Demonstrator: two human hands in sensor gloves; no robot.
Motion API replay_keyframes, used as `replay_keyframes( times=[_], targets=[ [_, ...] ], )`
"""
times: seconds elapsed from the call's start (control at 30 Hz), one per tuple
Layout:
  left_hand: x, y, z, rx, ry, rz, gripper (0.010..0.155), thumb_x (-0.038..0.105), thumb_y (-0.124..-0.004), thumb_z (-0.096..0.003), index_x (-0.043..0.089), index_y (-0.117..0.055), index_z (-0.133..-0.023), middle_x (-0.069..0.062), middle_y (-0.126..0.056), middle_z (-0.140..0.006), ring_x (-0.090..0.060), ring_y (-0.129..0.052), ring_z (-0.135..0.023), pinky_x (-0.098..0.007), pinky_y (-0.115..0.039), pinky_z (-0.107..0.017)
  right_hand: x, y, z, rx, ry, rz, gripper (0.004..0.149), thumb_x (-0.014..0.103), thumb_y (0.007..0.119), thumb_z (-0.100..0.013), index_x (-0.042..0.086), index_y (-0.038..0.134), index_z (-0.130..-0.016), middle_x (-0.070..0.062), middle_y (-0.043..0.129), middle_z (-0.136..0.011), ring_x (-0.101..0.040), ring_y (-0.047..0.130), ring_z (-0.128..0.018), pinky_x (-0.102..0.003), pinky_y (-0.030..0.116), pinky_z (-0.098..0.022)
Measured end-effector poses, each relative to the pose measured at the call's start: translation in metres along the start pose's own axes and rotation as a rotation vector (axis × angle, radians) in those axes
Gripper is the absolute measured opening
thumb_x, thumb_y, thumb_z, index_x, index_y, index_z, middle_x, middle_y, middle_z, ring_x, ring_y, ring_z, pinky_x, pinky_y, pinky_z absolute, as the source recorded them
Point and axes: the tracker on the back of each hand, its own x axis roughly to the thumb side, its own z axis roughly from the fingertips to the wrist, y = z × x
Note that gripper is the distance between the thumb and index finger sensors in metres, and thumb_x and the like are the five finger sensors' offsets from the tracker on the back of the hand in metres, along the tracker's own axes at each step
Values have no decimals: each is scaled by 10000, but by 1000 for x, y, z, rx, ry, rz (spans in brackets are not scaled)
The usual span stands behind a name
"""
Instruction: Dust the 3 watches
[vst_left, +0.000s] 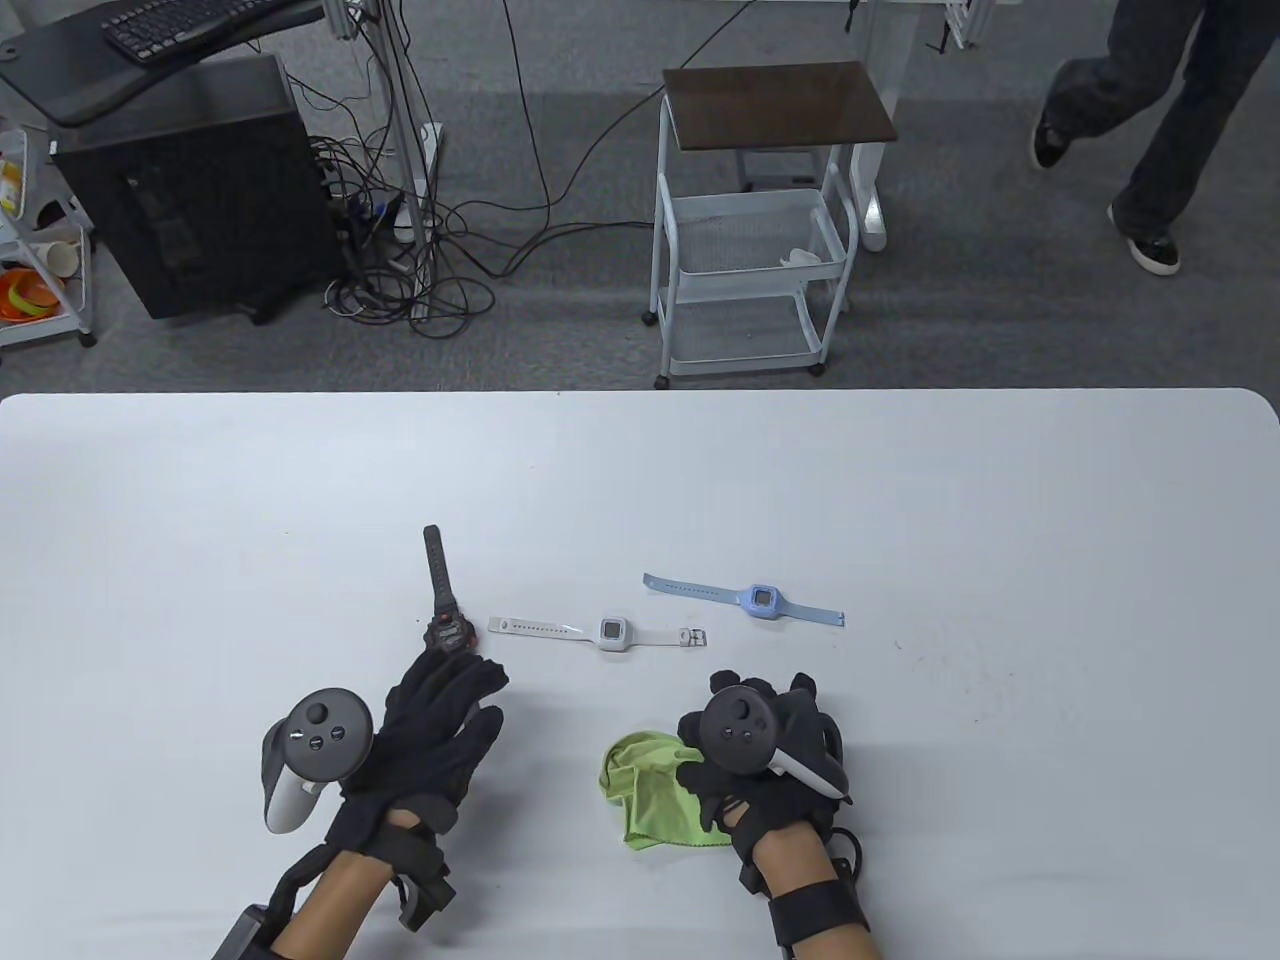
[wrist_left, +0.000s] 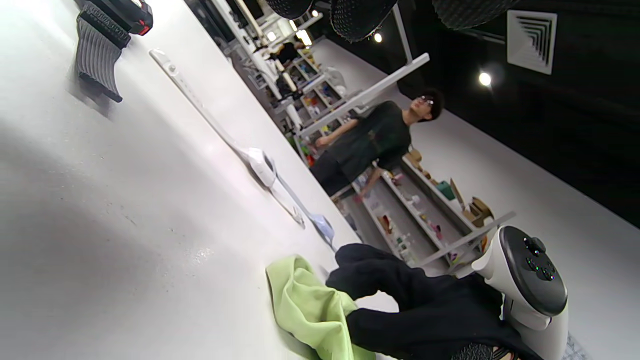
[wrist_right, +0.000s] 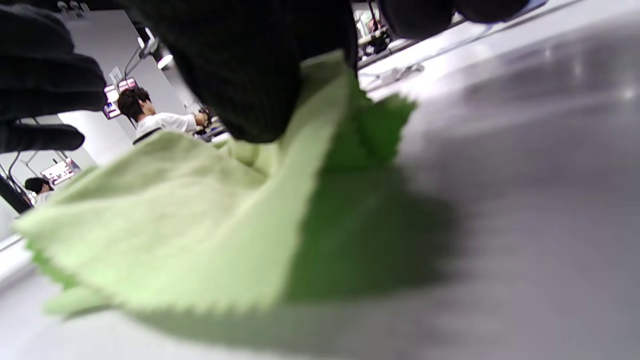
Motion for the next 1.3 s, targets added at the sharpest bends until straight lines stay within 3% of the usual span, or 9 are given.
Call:
replay_keyframes(
  times=[0.1,0.3,0.8,0.97,1.2,1.3],
  targets=[
    [0,0,0,4,0,3,659,592,-559,-622,221,-416,-1149,-123,-295,-1211,-453,-50,-1105,-711,-71,-679,-1,-1,1,-7,1,-8,415,357,888,-367,143,893,-722,-316,534,-1015,-608,554,-846,-840,135,-489],
    [-2,3,1,24,15,15,658,590,-558,-623,218,-419,-1148,-127,-296,-1210,-456,-50,-1104,-713,-69,-676,-1,-10,5,-76,-39,-81,395,364,879,-368,146,905,-696,-316,587,-992,-599,610,-819,-842,171,-487],
    [-10,14,-5,116,164,-36,640,564,-559,-626,168,-480,-1123,-149,-370,-1185,-470,-165,-1105,-711,-117,-693,-3,-53,36,-404,-190,-387,375,363,863,-363,110,913,-635,-286,713,-928,-558,739,-746,-837,287,-491],
    [-6,18,-23,80,293,-195,615,534,-589,-627,179,-496,-1121,-149,-375,-1185,-470,-172,-1104,-708,-125,-697,-2,-59,40,-464,-239,-429,378,363,854,-368,93,900,-628,-275,723,-925,-549,749,-743,-836,294,-494],
    [10,14,-83,-53,540,-627,601,504,-677,-606,306,-492,-1142,-116,-321,-1212,-448,-137,-1119,-703,-114,-709,-1,-60,43,-481,-254,-447,377,373,845,-378,104,894,-638,-272,722,-928,-545,750,-744,-836,295,-493],
    [9,10,-102,-82,601,-723,600,506,-693,-596,348,-497,-1141,-103,-306,-1217,-438,-109,-1121,-702,-101,-707,-1,-60,43,-475,-250,-445,378,375,845,-378,107,894,-640,-272,723,-927,-546,751,-743,-836,295,-491]
  ],
)
